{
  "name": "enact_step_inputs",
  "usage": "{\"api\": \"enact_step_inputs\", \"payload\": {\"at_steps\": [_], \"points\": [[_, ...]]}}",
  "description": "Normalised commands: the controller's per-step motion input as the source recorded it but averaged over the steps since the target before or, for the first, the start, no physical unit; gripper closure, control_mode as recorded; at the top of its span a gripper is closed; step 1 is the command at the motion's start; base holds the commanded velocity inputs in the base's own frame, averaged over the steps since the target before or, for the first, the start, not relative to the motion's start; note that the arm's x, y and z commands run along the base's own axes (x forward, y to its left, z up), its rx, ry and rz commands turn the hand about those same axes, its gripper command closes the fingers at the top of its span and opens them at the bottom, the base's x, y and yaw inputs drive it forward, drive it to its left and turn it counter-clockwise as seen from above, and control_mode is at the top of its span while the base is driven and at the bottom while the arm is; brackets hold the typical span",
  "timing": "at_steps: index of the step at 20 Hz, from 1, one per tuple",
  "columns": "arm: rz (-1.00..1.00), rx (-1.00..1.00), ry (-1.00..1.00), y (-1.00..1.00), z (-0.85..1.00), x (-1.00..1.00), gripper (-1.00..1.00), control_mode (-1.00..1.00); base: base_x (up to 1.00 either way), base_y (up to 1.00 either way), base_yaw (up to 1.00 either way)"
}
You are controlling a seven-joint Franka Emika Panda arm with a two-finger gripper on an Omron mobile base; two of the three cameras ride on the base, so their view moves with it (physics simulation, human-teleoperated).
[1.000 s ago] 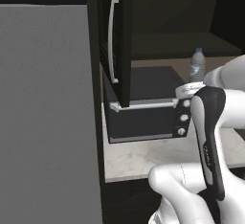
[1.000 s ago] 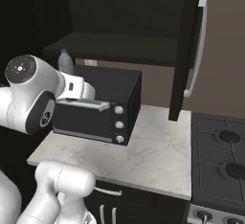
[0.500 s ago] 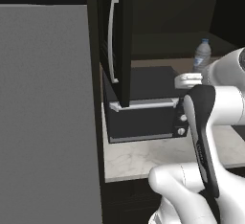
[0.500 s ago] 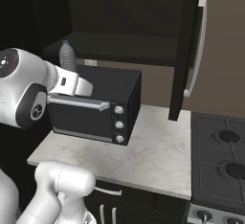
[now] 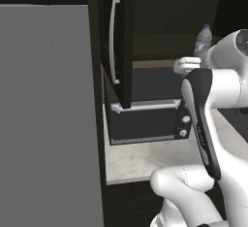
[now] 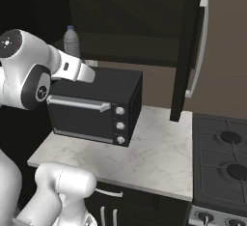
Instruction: Pick the bottled water from the counter and place it in the open cabinet.
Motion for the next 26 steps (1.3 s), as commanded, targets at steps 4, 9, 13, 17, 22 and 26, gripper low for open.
{"api": "enact_step_inputs", "payload": {"at_steps": [4,9,13,17,22,26], "points": [[0.00,0.00,-0.05,0.00,0.41,0.46,1.00,-1.00,0.00,0.00,0.00],[0.00,-0.03,0.00,0.00,0.21,0.62,1.00,-1.00,0.00,0.00,0.00],[0.00,-0.02,0.00,0.00,0.00,0.75,1.00,-1.00,0.00,0.00,0.00],[0.00,-0.04,0.04,0.00,-0.02,0.81,1.00,-1.00,0.00,0.00,0.00],[0.01,0.00,0.01,0.00,0.00,0.78,1.00,-1.00,0.00,0.00,0.00],[0.00,0.00,0.00,0.00,-0.12,0.84,1.00,-1.00,0.00,0.00,0.00]]}}
